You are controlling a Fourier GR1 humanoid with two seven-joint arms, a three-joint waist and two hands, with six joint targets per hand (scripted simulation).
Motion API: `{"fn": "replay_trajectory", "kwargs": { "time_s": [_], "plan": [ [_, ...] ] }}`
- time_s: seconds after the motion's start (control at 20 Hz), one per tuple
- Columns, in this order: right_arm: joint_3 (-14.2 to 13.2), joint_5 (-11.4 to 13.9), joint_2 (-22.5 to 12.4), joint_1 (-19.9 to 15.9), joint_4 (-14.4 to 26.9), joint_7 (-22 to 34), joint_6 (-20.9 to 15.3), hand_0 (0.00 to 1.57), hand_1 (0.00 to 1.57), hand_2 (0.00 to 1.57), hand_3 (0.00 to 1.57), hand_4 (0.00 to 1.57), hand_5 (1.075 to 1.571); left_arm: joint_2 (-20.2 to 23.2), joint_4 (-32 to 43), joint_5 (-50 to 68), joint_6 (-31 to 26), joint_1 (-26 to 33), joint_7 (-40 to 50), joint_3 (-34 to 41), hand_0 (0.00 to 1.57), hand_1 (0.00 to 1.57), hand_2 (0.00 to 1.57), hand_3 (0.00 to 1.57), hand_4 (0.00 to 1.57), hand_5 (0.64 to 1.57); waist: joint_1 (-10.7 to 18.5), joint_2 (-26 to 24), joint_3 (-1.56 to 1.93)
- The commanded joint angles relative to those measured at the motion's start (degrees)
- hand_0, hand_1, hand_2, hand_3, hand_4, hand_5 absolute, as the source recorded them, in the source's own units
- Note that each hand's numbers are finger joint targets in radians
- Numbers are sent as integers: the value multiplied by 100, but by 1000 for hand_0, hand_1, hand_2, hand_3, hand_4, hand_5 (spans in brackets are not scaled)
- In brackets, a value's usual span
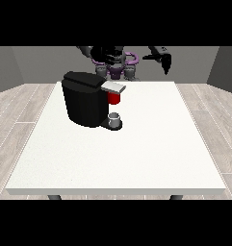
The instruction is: Insert the coffee pod into the coffee machine and close the lid
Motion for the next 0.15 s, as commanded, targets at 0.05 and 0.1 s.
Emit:
{"fn": "replay_trajectory", "kwargs": {
  "time_s": [0.05, 0.1],
  "plan": [
    [585, -609, 74, 1214, -494, -407, -238, 0, 0, 0, 0, 251, 1571, 80, 229, 42, 143, 29, -94, 225, 0, 0, 0, 0, 192, 1571, -381, -255, 2],
    [349, -598, 75, 1297, -554, -228, 44, 0, 0, 0, 0, 157, 1571, -10, 204, -20, 456, 73, 60, 303, 0, 0, 0, 0, 192, 1571, -676, -448, 2]
  ]
}}
